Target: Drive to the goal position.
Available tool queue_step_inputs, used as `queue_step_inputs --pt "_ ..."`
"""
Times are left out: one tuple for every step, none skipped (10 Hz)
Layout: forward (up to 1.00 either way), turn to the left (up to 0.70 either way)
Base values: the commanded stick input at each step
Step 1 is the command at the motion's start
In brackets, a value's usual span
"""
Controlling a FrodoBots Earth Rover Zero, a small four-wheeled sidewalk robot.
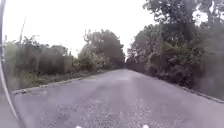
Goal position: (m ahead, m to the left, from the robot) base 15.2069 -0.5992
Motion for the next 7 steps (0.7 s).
queue_step_inputs --pt "0.70 0.00" --pt "0.70 0.00" --pt "0.70 0.00" --pt "0.70 0.00" --pt "0.70 0.00" --pt "0.70 0.00" --pt "0.70 0.00"
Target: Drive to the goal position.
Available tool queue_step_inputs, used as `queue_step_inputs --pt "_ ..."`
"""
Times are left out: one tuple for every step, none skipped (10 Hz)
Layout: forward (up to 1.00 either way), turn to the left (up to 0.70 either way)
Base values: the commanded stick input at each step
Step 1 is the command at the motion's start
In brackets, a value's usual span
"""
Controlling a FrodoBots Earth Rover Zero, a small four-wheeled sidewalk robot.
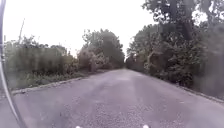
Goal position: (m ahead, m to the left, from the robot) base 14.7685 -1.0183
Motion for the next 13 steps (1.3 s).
queue_step_inputs --pt "0.70 0.00" --pt "0.70 0.00" --pt "0.70 0.00" --pt "0.70 0.00" --pt "0.70 0.00" --pt "0.70 0.00" --pt "0.70 0.00" --pt "0.70 0.00" --pt "0.70 0.00" --pt "0.70 0.00" --pt "0.70 0.00" --pt "0.70 0.00" --pt "0.70 0.00"
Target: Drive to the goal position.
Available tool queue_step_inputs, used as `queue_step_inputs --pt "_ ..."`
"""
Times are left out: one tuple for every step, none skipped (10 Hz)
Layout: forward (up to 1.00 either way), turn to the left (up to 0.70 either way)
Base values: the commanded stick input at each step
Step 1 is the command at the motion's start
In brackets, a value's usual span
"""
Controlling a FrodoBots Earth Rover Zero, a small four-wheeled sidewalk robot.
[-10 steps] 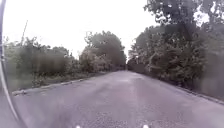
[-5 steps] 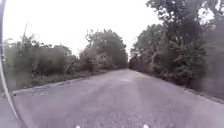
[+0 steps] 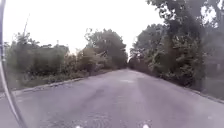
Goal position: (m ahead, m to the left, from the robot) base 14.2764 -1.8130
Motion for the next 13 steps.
queue_step_inputs --pt "0.70 0.00" --pt "0.70 0.00" --pt "0.70 0.00" --pt "0.70 0.00" --pt "0.70 0.00" --pt "0.70 0.00" --pt "0.70 0.00" --pt "0.70 0.00" --pt "0.70 0.00" --pt "0.70 0.00" --pt "0.70 0.00" --pt "0.70 0.00" --pt "0.70 0.00"
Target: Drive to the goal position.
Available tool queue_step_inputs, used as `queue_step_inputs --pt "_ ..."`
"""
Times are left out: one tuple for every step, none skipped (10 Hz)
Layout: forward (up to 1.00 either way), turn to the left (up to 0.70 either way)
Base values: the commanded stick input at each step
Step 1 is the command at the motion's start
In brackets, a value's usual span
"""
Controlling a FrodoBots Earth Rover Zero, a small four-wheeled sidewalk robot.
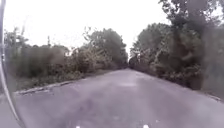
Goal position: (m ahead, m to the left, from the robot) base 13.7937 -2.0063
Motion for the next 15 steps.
queue_step_inputs --pt "0.70 0.00" --pt "0.70 0.00" --pt "0.70 0.00" --pt "0.70 0.00" --pt "0.70 0.00" --pt "0.70 0.00" --pt "0.70 0.00" --pt "0.70 0.00" --pt "0.70 0.00" --pt "0.70 0.00" --pt "0.70 0.00" --pt "0.70 0.00" --pt "0.70 0.00" --pt "0.70 0.00" --pt "0.70 0.00"
